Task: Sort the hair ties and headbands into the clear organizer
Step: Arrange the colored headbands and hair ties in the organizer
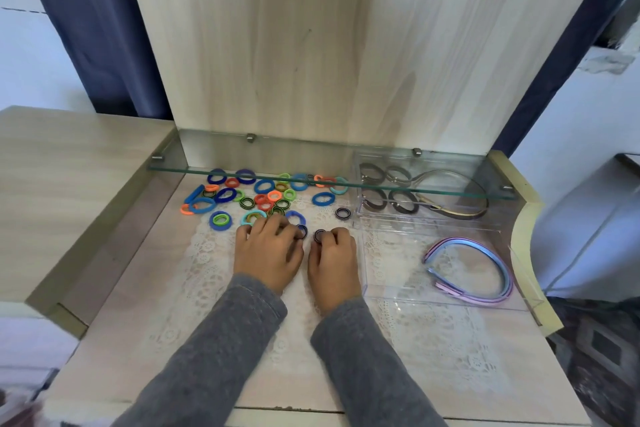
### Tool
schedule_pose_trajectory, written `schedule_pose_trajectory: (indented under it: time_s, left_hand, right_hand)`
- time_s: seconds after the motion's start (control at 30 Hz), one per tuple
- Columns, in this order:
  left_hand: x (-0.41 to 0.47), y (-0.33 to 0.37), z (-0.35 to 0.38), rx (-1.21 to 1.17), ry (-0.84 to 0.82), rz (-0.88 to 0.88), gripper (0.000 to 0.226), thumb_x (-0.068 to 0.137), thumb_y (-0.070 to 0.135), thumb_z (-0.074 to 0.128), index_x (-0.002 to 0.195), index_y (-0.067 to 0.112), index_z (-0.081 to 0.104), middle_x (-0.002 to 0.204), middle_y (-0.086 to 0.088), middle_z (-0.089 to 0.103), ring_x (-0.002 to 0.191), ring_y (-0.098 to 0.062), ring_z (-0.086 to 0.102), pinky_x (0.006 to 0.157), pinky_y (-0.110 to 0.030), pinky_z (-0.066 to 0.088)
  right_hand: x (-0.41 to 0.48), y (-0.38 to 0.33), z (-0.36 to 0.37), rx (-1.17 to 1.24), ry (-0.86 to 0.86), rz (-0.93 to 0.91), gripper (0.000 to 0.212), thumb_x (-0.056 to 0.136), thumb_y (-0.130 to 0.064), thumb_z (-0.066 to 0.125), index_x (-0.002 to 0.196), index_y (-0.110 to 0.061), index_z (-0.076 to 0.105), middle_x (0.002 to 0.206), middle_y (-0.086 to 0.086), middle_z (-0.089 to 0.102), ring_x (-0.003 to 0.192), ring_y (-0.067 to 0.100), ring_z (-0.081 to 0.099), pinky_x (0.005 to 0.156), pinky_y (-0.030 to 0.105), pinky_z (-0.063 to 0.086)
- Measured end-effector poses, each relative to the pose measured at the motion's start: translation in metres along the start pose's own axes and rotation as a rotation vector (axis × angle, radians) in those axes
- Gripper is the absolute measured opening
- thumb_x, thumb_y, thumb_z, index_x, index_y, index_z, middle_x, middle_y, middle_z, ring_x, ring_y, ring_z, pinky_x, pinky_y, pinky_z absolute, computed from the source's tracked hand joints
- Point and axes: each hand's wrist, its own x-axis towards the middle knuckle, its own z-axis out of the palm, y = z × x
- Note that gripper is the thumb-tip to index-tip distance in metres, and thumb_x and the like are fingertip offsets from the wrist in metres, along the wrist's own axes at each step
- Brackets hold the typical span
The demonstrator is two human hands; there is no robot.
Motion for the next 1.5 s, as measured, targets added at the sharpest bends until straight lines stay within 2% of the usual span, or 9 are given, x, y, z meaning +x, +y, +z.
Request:
schedule_pose_trajectory:
  time_s: [0.17, 0.33, 0.47, 0.67, 0.77, 0.97, 1.2, 1.33, 1.5]
  left_hand:
    - [-0.012, -0.011, -0.009, -0.013, 0.025, 0.033, 0.009, 0.077, 0.033, 0.071, 0.082, 0.027, 0.068, 0.092, 0.007, 0.064, 0.086, -0.019, 0.059, 0.073, -0.035, 0.039]
    - [-0.025, -0.029, -0.02, -0.057, 0.004, 0.061, 0.023, 0.08, 0.04, 0.048, 0.083, 0.028, 0.067, 0.092, 0.013, 0.065, 0.085, -0.016, 0.059, 0.073, -0.034, 0.04]
    - [-0.029, -0.039, -0.026, -0.15, -0.005, 0.11, 0.021, 0.078, 0.037, 0.046, 0.081, 0.029, 0.065, 0.088, 0.015, 0.064, 0.084, -0.014, 0.059, 0.073, -0.03, 0.032]
    - [-0.025, -0.044, -0.024, -0.186, -0.002, 0.048, 0.031, 0.081, 0.034, 0.04, 0.097, 0.029, 0.067, 0.103, 0.013, 0.065, 0.099, -0.014, 0.059, 0.079, -0.028, 0.03]
    - [-0.017, -0.05, -0.019, -0.153, -0.016, 0.015, 0.036, 0.082, 0.029, 0.038, 0.102, 0.031, 0.067, 0.106, 0.012, 0.065, 0.102, -0.017, 0.059, 0.08, -0.032, 0.034]
    - [-0.013, -0.055, -0.009, -0.118, -0.061, 0.043, 0.04, 0.083, 0.028, 0.039, 0.11, 0.035, 0.068, 0.11, 0.012, 0.065, 0.101, -0.018, 0.059, 0.08, -0.036, 0.039]
    - [-0.016, -0.055, -0.01, -0.122, -0.02, -0.017, 0.032, 0.085, 0.035, 0.04, 0.099, 0.035, 0.069, 0.106, 0.015, 0.067, 0.1, -0.015, 0.06, 0.08, -0.033, 0.032]
    - [-0.016, -0.054, -0.011, -0.078, -0.012, -0.037, 0.03, 0.086, 0.043, 0.044, 0.095, 0.031, 0.07, 0.103, 0.012, 0.068, 0.096, -0.016, 0.06, 0.079, -0.034, 0.035]
    - [-0.019, -0.055, -0.011, -0.053, -0.003, -0.058, 0.029, 0.086, 0.046, 0.045, 0.092, 0.031, 0.069, 0.1, 0.012, 0.067, 0.094, -0.015, 0.06, 0.076, -0.032, 0.032]
  right_hand:
    - [0.0, 0.003, -0.001, -0.032, 0.019, -0.025, 0.006, 0.083, -0.007, 0.064, 0.088, -0.004, 0.067, 0.089, 0.013, 0.057, 0.079, 0.027, 0.052, 0.066, 0.035, 0.05]
    - [-0.001, 0.007, -0.001, 0.037, 0.017, -0.034, 0.01, 0.084, -0.005, 0.063, 0.092, -0.007, 0.069, 0.09, 0.01, 0.055, 0.083, 0.026, 0.051, 0.069, 0.033, 0.049]
    - [0.0, 0.011, -0.001, 0.084, -0.008, -0.026, 0.011, 0.086, -0.004, 0.062, 0.092, -0.008, 0.07, 0.091, 0.01, 0.055, 0.086, 0.026, 0.051, 0.072, 0.032, 0.047]
    - [0.0, 0.012, 0.003, 0.052, -0.041, -0.07, 0.01, 0.086, -0.003, 0.06, 0.092, -0.006, 0.068, 0.09, 0.01, 0.058, 0.084, 0.026, 0.051, 0.068, 0.04, 0.05]
    - [0.0, 0.011, 0.002, 0.037, -0.057, -0.141, 0.01, 0.085, -0.005, 0.059, 0.091, -0.008, 0.066, 0.09, 0.007, 0.059, 0.081, 0.025, 0.052, 0.067, 0.041, 0.049]
    - [-0.002, 0.007, -0.004, 0.052, -0.157, -0.361, 0.013, 0.088, -0.015, 0.055, 0.095, -0.019, 0.066, 0.095, -0.002, 0.06, 0.085, 0.019, 0.051, 0.07, 0.034, 0.045]
    - [-0.003, 0.003, -0.006, -0.059, -0.182, -0.462, 0.012, 0.085, -0.015, 0.058, 0.092, -0.023, 0.064, 0.093, -0.009, 0.061, 0.084, 0.019, 0.05, 0.066, 0.033, 0.041]
    - [-0.004, 0.0, -0.006, -0.107, -0.177, -0.504, 0.021, 0.086, -0.02, 0.045, 0.092, -0.022, 0.065, 0.095, -0.01, 0.064, 0.084, 0.019, 0.053, 0.066, 0.033, 0.042]
    - [-0.004, 0.0, -0.006, -0.124, -0.165, -0.506, 0.02, 0.086, -0.019, 0.046, 0.092, -0.022, 0.065, 0.097, -0.009, 0.064, 0.084, 0.02, 0.053, 0.066, 0.034, 0.042]
